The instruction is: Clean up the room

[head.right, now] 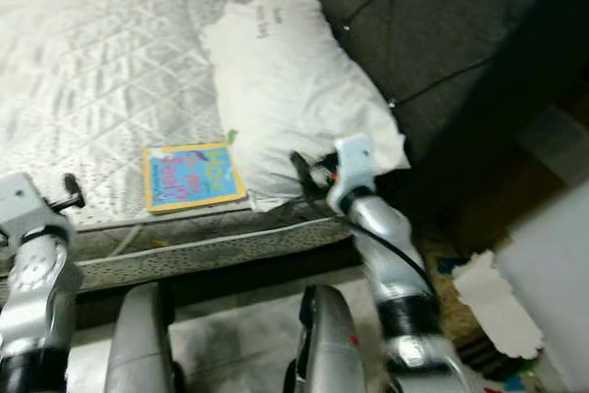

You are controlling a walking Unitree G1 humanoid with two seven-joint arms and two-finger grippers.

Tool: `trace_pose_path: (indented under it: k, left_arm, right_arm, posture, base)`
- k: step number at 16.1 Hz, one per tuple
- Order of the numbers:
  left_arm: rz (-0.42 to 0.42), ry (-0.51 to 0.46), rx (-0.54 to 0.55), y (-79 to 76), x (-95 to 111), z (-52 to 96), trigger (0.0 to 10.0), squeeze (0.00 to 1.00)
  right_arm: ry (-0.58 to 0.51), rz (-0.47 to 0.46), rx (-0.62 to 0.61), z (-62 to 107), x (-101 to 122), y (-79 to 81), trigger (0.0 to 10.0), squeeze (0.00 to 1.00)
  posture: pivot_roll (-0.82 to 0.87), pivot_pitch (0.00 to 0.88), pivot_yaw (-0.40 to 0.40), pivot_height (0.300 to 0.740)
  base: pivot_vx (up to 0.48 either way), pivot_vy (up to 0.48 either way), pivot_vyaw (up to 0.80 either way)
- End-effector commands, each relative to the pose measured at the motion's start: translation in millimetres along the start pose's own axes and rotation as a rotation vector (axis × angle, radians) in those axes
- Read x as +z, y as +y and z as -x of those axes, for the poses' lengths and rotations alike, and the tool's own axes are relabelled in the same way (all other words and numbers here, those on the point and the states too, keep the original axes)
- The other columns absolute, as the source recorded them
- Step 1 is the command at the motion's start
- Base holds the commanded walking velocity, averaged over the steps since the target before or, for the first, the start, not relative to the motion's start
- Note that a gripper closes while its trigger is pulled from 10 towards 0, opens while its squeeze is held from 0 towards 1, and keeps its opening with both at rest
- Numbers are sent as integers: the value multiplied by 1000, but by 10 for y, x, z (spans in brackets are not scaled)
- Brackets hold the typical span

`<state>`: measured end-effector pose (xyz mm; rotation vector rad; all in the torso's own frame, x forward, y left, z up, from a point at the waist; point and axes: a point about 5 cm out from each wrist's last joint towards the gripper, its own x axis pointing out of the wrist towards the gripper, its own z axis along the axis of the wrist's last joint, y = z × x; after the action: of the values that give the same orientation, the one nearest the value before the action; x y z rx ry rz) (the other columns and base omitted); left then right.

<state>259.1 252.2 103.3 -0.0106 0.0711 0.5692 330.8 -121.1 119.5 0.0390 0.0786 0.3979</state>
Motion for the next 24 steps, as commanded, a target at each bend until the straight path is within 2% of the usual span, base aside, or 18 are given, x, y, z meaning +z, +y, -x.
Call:
trace_pose_path:
  k: [1, 2, 5, 6, 7, 8, 9, 10, 12, 13, 14, 15, 16, 19, 23, 24]
  left_arm:
    - [-29, -38, -11, -36, 63, 41, 10000, 1000]
    - [-63, -38, -33, -49, 59, 63, 10000, 1000]
    - [-74, 138, -154, -253, -182, 50, 10000, 1000]
    - [-56, 146, -179, -314, -188, 39, 10000, 851]
    - [-66, 126, -174, -324, -161, 21, 10000, 851]
    - [-82, 140, -176, -334, -182, 22, 10000, 667]
    - [-96, 163, -179, -339, -214, 30, 10000, 667]
    - [-88, 214, -206, -356, -287, 39, 10000, 537]
    - [-70, 275, -220, -373, -380, -22, 10000, 541]
    - [-75, 287, -233, -377, -393, -13, 10000, 529]
    - [-80, 301, -237, -384, -403, -59, 10000, 522]
    - [-83, 307, -244, -390, -406, -75, 10000, 522]
    - [-74, 313, -247, -392, -402, -107, 10000, 522]
    - [-49, 344, -235, -384, -428, -255, 10000, 525]
    - [-53, 419, -279, -449, -527, -345, 10000, 514]
    - [-51, 429, -280, -461, -545, -363, 10000, 420]
  right_arm:
    - [17, -36, -29, -45, -19, -20, 10000, 0]
    - [12, -76, -22, -105, -20, 34, 10000, 0]
    - [-12, -120, 7, -188, -12, 159, 10000, 0]
    - [-23, -123, 1, -206, -1, 170, 10000, 0]
    - [-29, -125, -6, -203, 7, 162, 10000, 0]
    - [-29, -130, -11, -191, -10, 150, 10000, 0]
    - [-28, -132, -14, -177, -27, 144, 10000, 0]
    - [-20, -150, -14, -140, -50, 165, 10000, 0]
    - [-6, -174, 20, -44, -75, 219, 10000, 0]
    - [-4, -139, 29, 21, -73, 225, 10000, 0]
    - [35, -73, 65, 98, -80, 269, 10000, 0]
    - [37, -43, 66, 130, -75, 279, 10000, 0]
    - [36, -7, 66, 230, -70, 305, 10000, 0]
    - [85, -51, 30, 462, -124, 271, 10000, 0]
    - [123, -41, -4, 668, -88, 184, 10000, 0]
    - [124, -52, -8, 709, -61, 172, 10000, 0]
  posture:
    - [55, 0, -85, 557]
    - [71, 0, -79, 557]
    - [80, 0, -73, 557]
    - [71, 0, -71, 557]
    - [69, 0, -69, 557]
    - [64, 0, -64, 557]
    - [64, 0, -63, 557]
    - [55, 0, -58, 557]
    - [38, 0, -53, 557]
    - [15, 0, -50, 557]
    - [-3, 0, -49, 557]
    - [-8, 0, -48, 557]
    - [-29, 0, -46, 557]
    - [-65, 17, -38, 557]
    - [-116, 71, -44, 557]
    - [-125, 80, -46, 557]
  base:
    - [0, 0, 0]
    - [0, 0, 0]
    - [0, 0, 0]
    - [0, 0, 0]
    - [0, 0, 0]
    - [0, 0, 0]
    - [0, 0, 0]
    - [0, 0, 0]
    - [0, 0, 0]
    - [0, 0, 0]
    - [0, 0, 0]
    - [0, 0, 0]
    - [0, 0, 0]
    - [0, 0, 0]
    - [0, 0, 0]
    - [0, 0, 0]
